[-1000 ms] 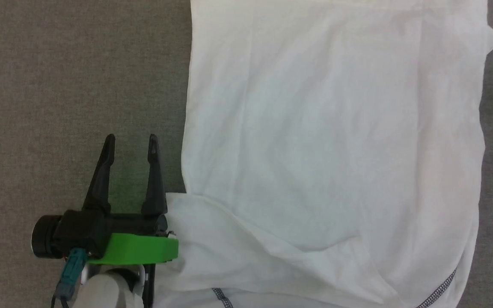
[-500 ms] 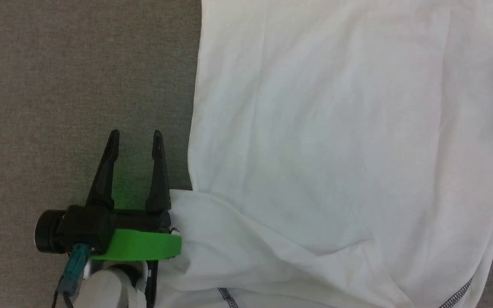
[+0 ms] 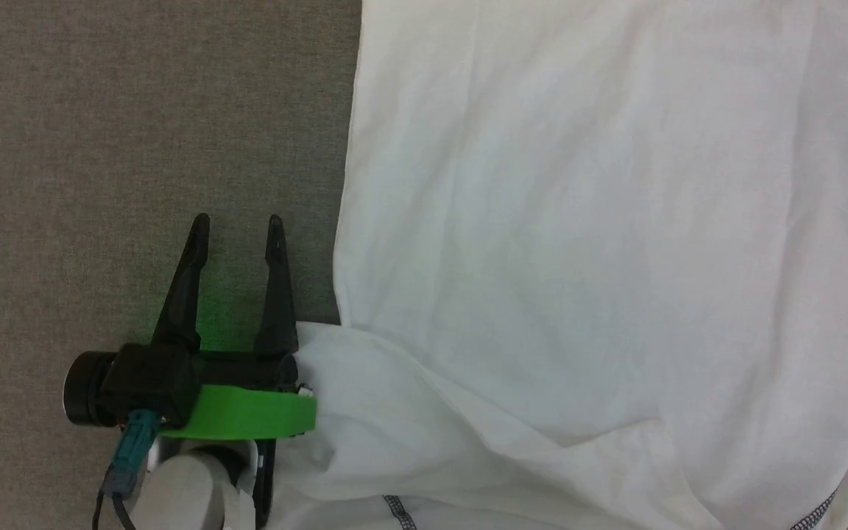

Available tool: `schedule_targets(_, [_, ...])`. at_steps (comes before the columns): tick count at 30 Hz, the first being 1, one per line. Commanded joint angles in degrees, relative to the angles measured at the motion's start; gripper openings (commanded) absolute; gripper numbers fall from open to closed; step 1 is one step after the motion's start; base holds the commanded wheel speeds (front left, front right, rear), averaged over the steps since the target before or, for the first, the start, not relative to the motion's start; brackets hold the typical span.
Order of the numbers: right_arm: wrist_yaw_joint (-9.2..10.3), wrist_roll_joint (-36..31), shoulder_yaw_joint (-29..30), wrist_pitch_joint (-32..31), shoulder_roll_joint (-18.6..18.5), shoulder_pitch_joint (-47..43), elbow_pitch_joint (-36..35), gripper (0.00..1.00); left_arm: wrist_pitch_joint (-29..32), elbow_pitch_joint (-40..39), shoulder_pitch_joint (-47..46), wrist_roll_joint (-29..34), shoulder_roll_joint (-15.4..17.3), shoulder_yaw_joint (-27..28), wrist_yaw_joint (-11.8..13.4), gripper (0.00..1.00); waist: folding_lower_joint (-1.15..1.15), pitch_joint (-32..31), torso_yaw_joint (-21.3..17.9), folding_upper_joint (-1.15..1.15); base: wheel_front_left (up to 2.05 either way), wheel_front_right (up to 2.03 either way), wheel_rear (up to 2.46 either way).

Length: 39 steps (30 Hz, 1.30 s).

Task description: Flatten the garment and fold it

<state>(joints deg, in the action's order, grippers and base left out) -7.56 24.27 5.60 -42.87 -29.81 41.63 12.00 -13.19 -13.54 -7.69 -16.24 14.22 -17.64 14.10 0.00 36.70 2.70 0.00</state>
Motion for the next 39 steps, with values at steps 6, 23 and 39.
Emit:
schedule_targets(6, [0.08,0.4,-0.6,-0.1,-0.7,1.1,0.6,0.00,0.0,0.5,-1.3,-0.5,-0.1,0.1,0.1,1.00,0.00,0.0,0.2,0.00,0.00,0.00,0.00])
schedule_targets(23, [0.08,-1.3,3.4,2.5,-0.5,-2.1,2.5,0.00,-0.4,2.1,-0.1,-1.9,0.0,0.5,0.4,1.00,0.00,-6.5,-1.0,0.00,0.00,0.00,0.00])
schedule_targets(39, [0.08,-3.1,13.3,2.1,-0.8,-13.0,2.3,0.00,-0.4,3.3,6.2,-4.3,1.2,2.0,1.2,1.00,0.00,-19.3,-4.5,0.00,0.00,0.00,0.00])
